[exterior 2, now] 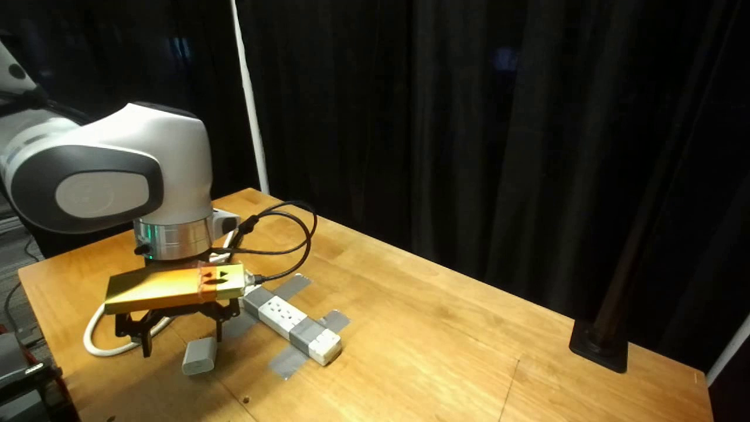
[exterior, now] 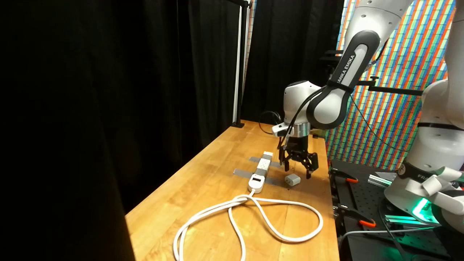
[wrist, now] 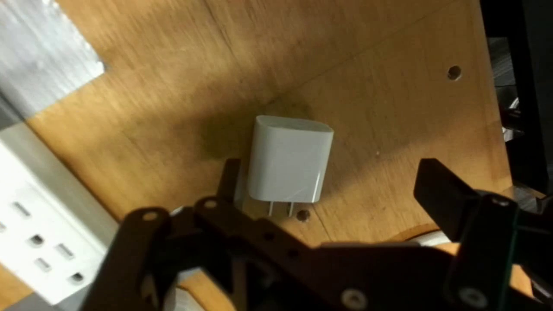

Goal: Pick up the charger head and put it on the adapter

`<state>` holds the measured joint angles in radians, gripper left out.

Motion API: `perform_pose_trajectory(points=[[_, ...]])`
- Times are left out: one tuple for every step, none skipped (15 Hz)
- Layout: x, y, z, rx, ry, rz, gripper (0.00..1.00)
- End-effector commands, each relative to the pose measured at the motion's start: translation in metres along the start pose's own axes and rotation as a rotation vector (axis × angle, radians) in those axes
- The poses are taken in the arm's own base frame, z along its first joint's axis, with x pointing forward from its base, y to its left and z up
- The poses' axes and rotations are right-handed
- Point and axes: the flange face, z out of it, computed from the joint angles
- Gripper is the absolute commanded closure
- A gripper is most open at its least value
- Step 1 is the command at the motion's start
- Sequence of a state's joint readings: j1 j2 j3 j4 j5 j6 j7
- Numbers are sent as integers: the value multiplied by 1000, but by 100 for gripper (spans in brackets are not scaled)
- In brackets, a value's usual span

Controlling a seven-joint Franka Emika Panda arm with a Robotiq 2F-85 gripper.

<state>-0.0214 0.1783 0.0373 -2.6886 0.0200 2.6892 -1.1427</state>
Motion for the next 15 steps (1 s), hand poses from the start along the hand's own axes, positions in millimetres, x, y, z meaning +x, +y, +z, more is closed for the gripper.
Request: perform_pose_trajectory(points=[[8, 9, 21, 58, -15, -1, 0], [8, 11, 25, 61, -18, 16, 0], [8, 13, 27, 58, -15, 50, 0], [8, 15, 28, 56, -13, 82, 0], [8, 17, 30, 51, -11, 120, 0], [7, 19, 30, 44, -11, 155, 0], [7, 20, 31, 38, -8, 192, 0], [6, 22, 32, 36, -14, 213, 0], [5, 22, 33, 54, -9, 216, 0], [3, 23, 34, 53, -11, 225, 25], [2, 23, 35, 55, -11, 228, 26], [0, 25, 34, 46, -11, 238, 34], [-1, 26, 34, 45, -9, 244, 41], [-3, 28, 35, 46, -9, 251, 51], [-5, 29, 35, 48, -7, 259, 58]])
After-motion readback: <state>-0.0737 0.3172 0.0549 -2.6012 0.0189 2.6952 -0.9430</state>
